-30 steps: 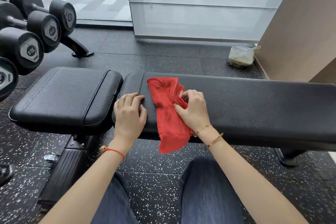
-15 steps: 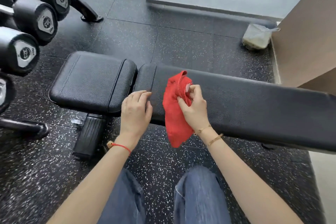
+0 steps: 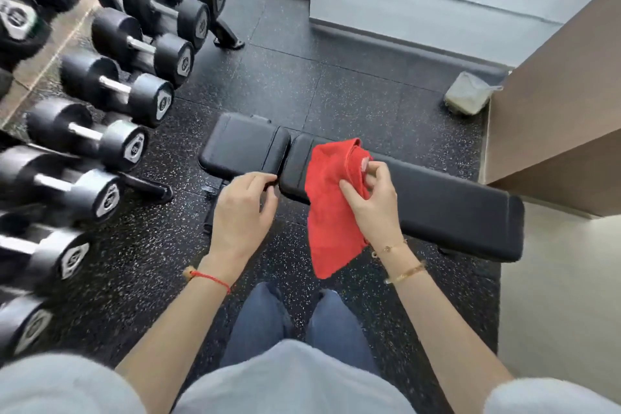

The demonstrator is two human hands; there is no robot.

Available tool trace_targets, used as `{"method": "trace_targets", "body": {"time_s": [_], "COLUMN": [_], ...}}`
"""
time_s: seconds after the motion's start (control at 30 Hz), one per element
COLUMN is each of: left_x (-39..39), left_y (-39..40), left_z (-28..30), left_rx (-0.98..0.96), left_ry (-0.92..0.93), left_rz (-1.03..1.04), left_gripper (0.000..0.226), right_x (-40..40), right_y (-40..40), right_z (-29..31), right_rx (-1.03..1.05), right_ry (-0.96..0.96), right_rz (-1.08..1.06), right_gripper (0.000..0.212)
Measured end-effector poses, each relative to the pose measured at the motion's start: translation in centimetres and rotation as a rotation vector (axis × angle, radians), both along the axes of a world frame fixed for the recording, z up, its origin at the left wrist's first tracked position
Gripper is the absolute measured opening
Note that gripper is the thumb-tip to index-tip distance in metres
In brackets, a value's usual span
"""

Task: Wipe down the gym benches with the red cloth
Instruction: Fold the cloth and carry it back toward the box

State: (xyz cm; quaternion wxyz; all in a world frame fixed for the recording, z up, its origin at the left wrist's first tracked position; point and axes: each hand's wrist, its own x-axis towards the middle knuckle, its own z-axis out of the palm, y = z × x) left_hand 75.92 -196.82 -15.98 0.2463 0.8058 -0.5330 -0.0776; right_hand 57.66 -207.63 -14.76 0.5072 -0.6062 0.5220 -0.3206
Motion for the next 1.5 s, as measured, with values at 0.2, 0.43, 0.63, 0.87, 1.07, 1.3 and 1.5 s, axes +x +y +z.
{"method": "trace_targets", "body": {"time_s": [0.2,0.43,0.63,0.87,1.07,1.3,1.5], "left_x": [-2.9,-9.6,-15.6,-21.1,-25.4,-30.9,-34.6], "left_y": [6.3,14.2,22.1,32.8,43.7,59.3,70.4], "left_z": [7.6,10.7,11.2,12.0,12.2,12.5,12.3], "left_rx": [-0.06,-0.106,-0.123,-0.16,-0.123,-0.083,-0.071], "left_ry": [0.015,0.02,0.025,-0.001,-0.029,-0.067,-0.102], "left_rz": [0.134,0.444,0.741,1.094,1.353,1.539,1.666], "left_gripper": [0.023,0.023,0.023,0.023,0.023,0.023,0.022], "right_x": [-1.9,-4.8,-5.6,-4.1,-2.3,-2.7,-3.8], "right_y": [4.4,7.1,10.8,19.8,31.2,48.0,60.8], "right_z": [6.6,9.1,9.6,10.4,10.4,10.1,9.8], "right_rx": [0.009,-0.02,-0.004,0.011,-0.03,0.062,0.146], "right_ry": [-0.068,-0.092,-0.083,-0.124,-0.135,-0.169,-0.175], "right_rz": [0.11,0.343,0.606,0.966,1.243,1.449,1.538], "right_gripper": [0.029,0.027,0.026,0.026,0.031,0.025,0.026]}}
